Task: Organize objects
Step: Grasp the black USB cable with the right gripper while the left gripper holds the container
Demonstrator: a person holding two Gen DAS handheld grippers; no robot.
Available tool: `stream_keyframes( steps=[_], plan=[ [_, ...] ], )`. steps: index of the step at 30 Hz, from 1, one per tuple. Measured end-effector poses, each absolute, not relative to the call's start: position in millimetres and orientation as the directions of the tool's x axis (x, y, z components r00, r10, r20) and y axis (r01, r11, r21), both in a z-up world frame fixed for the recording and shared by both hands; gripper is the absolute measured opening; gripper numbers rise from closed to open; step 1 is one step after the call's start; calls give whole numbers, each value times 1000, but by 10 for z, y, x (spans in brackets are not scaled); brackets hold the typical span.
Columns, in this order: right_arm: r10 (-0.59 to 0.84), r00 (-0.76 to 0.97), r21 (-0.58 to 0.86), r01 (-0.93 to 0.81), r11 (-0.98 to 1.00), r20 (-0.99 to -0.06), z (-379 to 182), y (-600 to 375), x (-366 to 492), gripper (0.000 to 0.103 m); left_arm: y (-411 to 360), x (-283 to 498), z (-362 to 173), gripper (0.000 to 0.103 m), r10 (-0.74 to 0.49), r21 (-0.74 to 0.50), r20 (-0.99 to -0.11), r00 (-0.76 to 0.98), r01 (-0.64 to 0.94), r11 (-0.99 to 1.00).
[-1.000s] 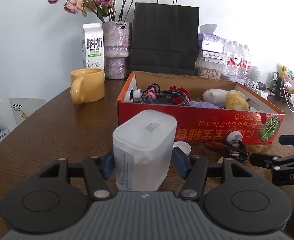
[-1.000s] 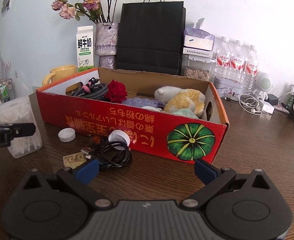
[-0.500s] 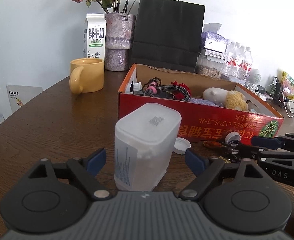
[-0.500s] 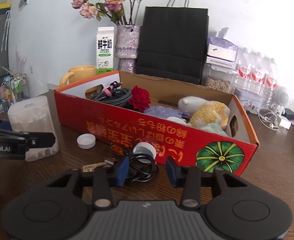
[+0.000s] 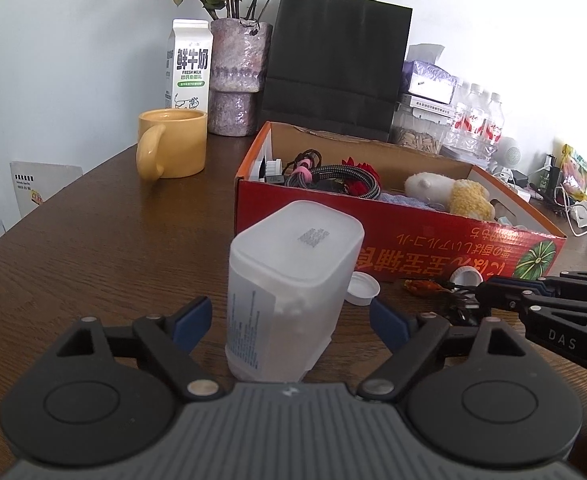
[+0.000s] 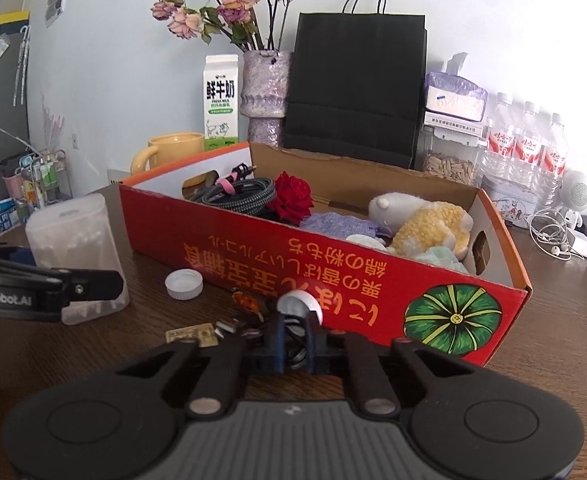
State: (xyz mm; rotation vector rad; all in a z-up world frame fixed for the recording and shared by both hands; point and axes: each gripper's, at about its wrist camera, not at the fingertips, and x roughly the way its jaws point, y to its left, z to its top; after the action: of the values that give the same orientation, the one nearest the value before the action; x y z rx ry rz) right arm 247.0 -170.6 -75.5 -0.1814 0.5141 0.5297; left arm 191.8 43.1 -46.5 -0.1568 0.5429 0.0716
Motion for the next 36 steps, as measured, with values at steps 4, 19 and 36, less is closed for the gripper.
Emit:
stream_keyframes(
  steps=[4,19,36],
  plan=[
    [442,758,-35,-520,854,-479,-692,-1745,2398,0,435,1918,-467,88,27,-130,-520,854,-111,985],
    [412,736,-69,-525,848,-537,-669,-1721,2454,18,433,1920,-472,88,25,-135,-522,853,-111,985],
    [454,781,-41,-519,854,-429,-388,-1897,2238,2,444,1925,-481,88,38,-138,-505,862,-124,983]
  ],
)
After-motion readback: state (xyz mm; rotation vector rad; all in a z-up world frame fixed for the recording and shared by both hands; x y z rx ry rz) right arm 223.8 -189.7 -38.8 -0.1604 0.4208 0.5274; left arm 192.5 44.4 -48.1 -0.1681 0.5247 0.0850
